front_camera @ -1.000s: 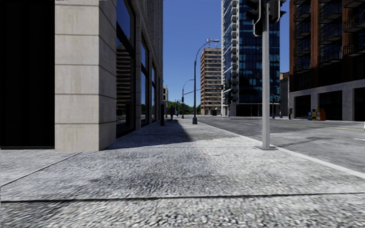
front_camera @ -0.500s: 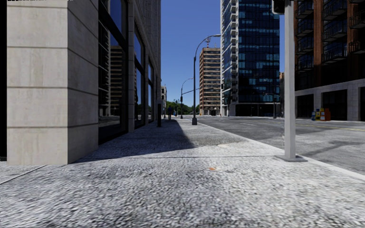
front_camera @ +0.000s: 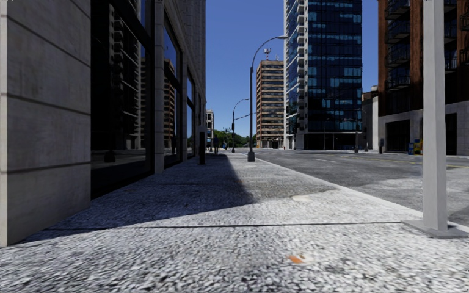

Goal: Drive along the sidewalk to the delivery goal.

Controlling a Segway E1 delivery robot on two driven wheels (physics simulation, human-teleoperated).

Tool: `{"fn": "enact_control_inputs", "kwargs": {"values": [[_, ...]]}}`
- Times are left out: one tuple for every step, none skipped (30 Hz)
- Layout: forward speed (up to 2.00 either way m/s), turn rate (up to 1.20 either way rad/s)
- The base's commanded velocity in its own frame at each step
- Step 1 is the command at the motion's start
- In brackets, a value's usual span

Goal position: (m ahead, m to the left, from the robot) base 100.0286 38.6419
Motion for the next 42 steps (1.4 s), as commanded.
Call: {"fn": "enact_control_inputs", "kwargs": {"values": [[2.00, 0.00], [2.00, 0.00], [2.00, 0.00], [2.00, 0.00], [2.00, 0.00], [2.00, 0.00], [2.00, 0.00], [2.00, 0.00], [2.00, 0.00], [2.00, 0.00], [2.00, 0.00], [2.00, 0.00], [2.00, 0.00], [2.00, 0.00], [2.00, 0.00], [2.00, 0.00], [2.00, 0.00], [2.00, 0.00], [2.00, 0.00], [2.00, 0.00], [2.00, 0.00], [2.00, 0.00], [2.00, 0.00], [2.00, 0.00], [2.00, 0.00], [2.00, 0.00], [2.00, 0.00], [2.00, 0.00], [2.00, 0.00], [2.00, 0.00], [2.00, 0.00], [2.00, 0.00], [2.00, 0.00], [2.00, 0.00], [2.00, 0.00], [2.00, 0.00], [2.00, 0.00], [2.00, 0.00], [2.00, 0.00], [2.00, 0.00], [2.00, 0.00], [2.00, 0.00]]}}
